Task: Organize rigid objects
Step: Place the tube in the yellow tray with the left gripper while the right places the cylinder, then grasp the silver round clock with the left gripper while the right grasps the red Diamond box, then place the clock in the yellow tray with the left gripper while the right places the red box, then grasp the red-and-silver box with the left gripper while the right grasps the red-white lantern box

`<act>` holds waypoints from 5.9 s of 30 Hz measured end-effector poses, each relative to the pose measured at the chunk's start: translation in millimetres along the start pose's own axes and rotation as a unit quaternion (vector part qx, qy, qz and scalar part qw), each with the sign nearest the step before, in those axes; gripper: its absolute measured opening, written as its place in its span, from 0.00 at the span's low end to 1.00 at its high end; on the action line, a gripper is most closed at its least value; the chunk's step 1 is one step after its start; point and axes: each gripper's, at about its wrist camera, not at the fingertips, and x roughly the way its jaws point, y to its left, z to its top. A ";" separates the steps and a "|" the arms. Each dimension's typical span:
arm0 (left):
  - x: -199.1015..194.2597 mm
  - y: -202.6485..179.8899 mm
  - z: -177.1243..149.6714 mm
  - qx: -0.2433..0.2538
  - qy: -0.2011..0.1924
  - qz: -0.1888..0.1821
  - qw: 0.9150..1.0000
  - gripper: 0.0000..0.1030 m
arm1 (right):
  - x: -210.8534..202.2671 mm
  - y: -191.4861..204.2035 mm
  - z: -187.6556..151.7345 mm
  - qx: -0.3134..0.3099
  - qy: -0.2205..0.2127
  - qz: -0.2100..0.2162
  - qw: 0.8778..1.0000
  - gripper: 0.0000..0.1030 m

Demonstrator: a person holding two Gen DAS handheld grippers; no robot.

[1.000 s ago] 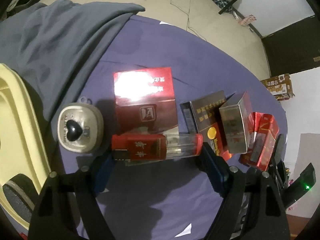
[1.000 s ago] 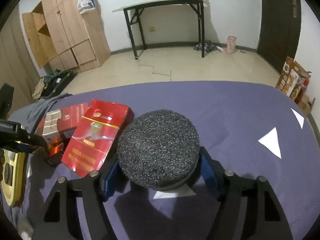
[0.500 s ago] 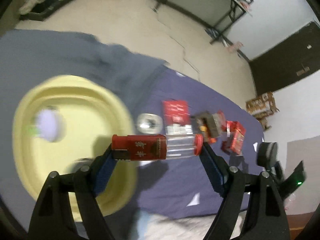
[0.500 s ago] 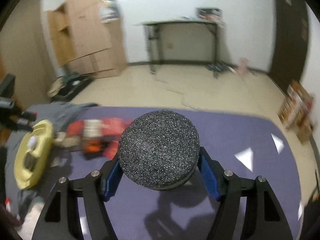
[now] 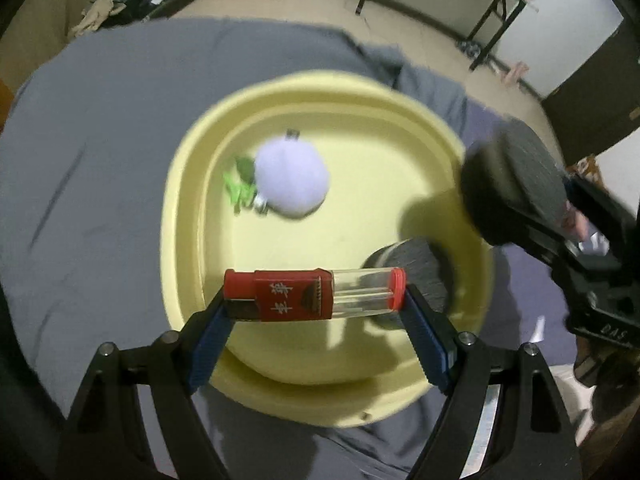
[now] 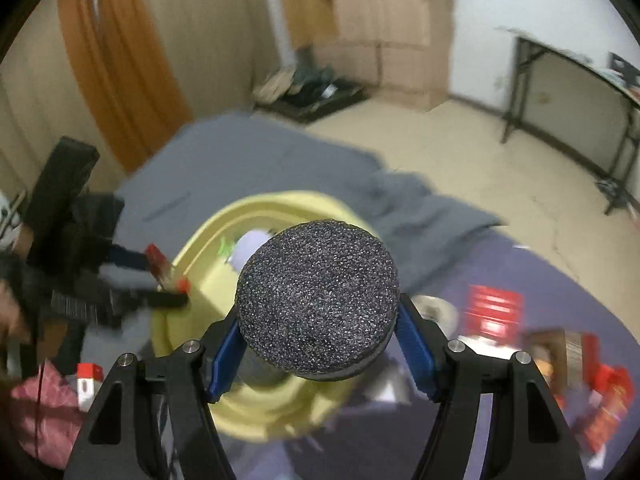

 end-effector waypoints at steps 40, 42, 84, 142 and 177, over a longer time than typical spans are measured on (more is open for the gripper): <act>32.2 -184.3 82.6 0.077 0.026 -0.020 0.996 0.94 | -130.1 -210.0 -111.1 0.207 -0.035 -0.222 0.952 1.00; 41.2 -194.2 86.9 0.089 0.020 -0.012 0.996 0.93 | -131.9 -231.7 -130.6 0.270 -0.039 -0.198 0.941 1.00; 88.9 -209.4 61.7 0.181 0.053 -0.065 0.980 0.47 | -105.5 -252.5 -146.8 0.221 -0.056 -0.178 0.957 0.61; 8.3 -5.9 23.4 0.006 -0.045 0.006 0.999 0.93 | 36.5 23.0 -2.0 0.037 0.035 0.013 0.999 1.00; 135.0 -223.8 114.9 -0.084 0.010 -0.046 0.995 0.86 | -4.4 -225.2 -159.6 0.174 -0.013 -0.253 0.951 0.75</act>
